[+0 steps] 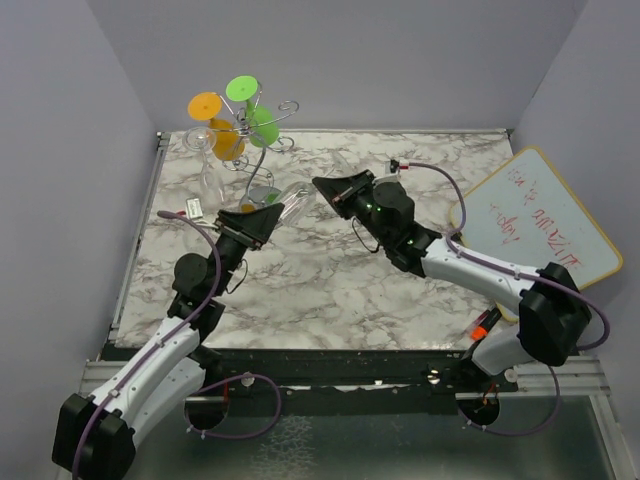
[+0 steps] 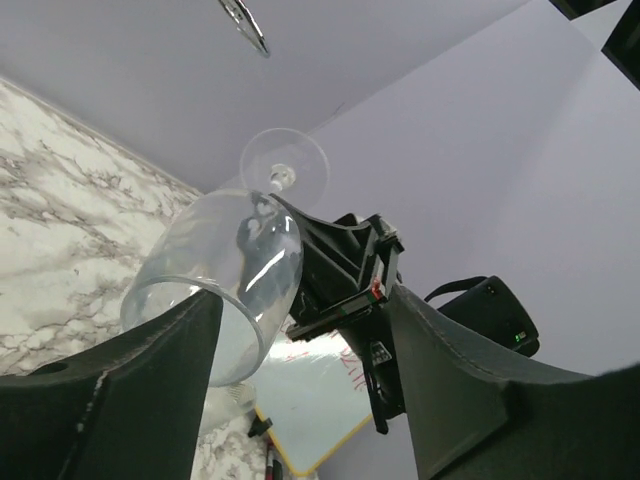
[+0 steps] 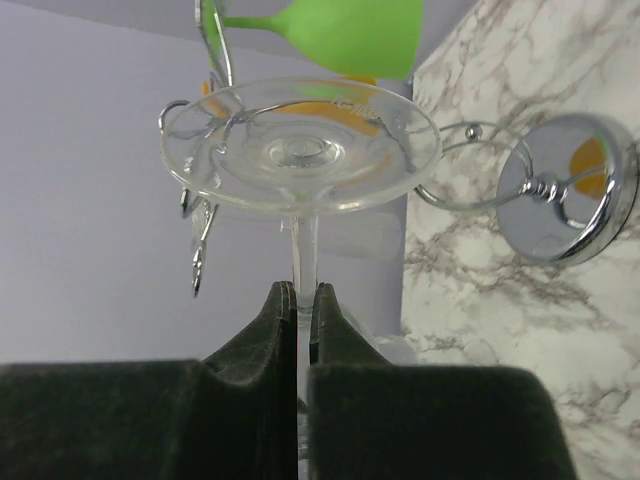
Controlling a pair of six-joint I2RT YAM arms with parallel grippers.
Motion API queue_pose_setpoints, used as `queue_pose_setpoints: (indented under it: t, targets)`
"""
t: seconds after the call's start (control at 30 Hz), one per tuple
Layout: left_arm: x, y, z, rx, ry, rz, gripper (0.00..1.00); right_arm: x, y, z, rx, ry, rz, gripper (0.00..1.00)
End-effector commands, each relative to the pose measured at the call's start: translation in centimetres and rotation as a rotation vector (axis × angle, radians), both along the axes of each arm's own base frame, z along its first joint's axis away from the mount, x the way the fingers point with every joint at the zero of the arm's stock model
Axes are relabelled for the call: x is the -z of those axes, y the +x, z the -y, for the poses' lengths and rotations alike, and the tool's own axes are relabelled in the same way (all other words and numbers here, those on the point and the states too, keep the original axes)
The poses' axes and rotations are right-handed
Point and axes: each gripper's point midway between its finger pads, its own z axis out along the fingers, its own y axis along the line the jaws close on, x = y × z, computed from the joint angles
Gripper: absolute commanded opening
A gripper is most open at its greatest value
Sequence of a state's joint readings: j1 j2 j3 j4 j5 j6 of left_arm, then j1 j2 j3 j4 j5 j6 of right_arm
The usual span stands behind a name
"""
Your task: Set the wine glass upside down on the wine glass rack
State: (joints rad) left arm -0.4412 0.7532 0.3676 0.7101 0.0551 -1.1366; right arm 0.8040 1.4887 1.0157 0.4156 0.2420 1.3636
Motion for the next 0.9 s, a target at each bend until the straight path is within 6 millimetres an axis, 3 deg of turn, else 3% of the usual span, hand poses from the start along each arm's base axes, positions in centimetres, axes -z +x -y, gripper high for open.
queue_pose_setpoints:
  t: [0.0,0.1,0.2,0.33,0.5,0.63,0.87]
  targets:
    - [-0.4,-0.7,-0.7,-0.030,0.024,-0.003,0.73,-5.4,-0.5,2.6,0.066,-0.140,0.304,0.01]
    - [-0.1,-0.9,-1.3,-0.066,0.103,-0.033,0.80,-5.9,-1.0,3.8,0.073,-0.292,0.428,0.01]
    - [0.4,-0.8,-2.6,-0.135,0.171,-0.092,0.87,-5.1,-0.7,5.0,0.088,-0.486,0.503,0.01]
    - [0.2,-1.1,-3.7,-0.183,0.278,-0.154,0.90,-6.1,0.0,6.3,0.084,-0.550,0.617,0.01]
    - [-2.3,-1.5,-5.2,-0.250,0.406,-0.123,0.90,-7.2,0.4,5.6,0.001,-0.688,0.757,0.01]
    - [-5.6,-2.0,-7.5,-0.356,0.504,-0.078,0.91,-7.8,1.0,4.7,-0.037,-0.780,0.832,0.01]
    - [-10.2,-2.9,-9.2,-0.430,0.615,0.015,0.91,-8.2,2.1,1.3,-0.160,-0.846,0.955,0.01]
